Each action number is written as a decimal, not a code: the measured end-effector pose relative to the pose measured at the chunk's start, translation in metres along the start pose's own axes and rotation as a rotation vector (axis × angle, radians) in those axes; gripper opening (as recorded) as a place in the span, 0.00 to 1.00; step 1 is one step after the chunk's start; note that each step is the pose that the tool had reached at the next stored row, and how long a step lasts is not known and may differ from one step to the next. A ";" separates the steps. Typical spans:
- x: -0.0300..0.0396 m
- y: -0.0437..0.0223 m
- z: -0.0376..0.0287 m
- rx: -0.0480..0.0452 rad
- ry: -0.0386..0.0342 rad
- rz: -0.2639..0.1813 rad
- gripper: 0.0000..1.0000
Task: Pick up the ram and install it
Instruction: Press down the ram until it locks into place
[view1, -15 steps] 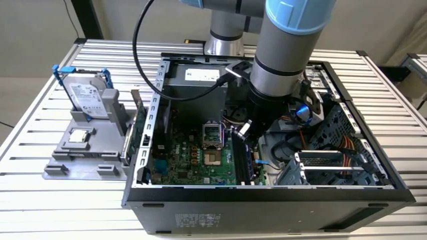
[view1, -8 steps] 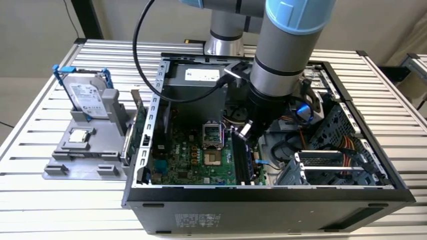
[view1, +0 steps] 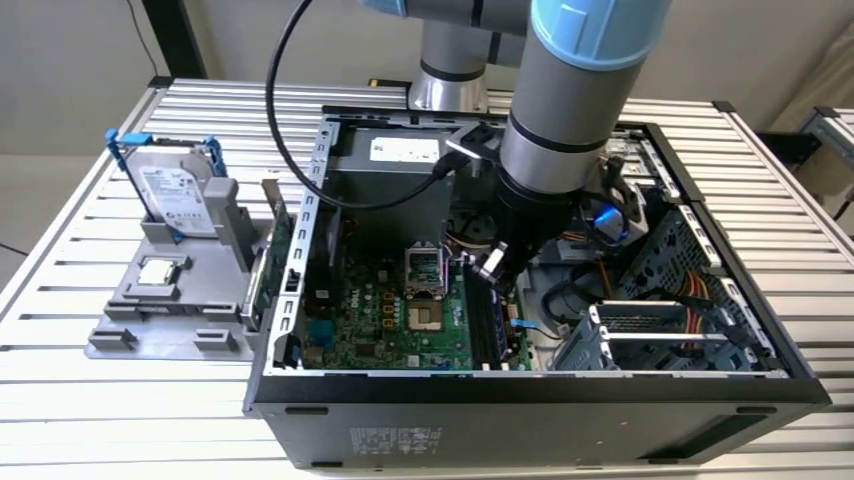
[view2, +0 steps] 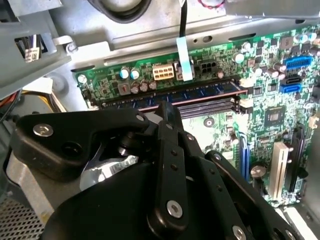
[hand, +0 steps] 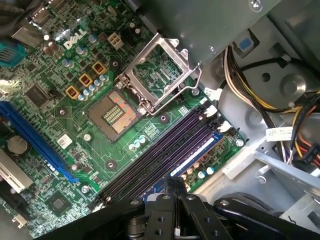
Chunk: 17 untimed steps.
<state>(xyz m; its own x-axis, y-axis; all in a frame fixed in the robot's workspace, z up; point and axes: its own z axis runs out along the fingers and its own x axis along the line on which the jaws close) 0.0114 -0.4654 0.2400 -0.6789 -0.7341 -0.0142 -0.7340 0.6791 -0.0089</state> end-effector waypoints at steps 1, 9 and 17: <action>0.0000 0.0000 0.0000 -0.0001 -0.0001 -0.006 0.00; 0.0000 0.0000 0.0000 -0.0008 -0.0005 -0.053 0.00; 0.0000 0.0000 -0.0001 -0.0009 -0.0011 -0.095 0.00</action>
<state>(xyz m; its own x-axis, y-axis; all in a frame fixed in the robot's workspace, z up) 0.0114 -0.4654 0.2401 -0.6060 -0.7954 -0.0144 -0.7953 0.6061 -0.0093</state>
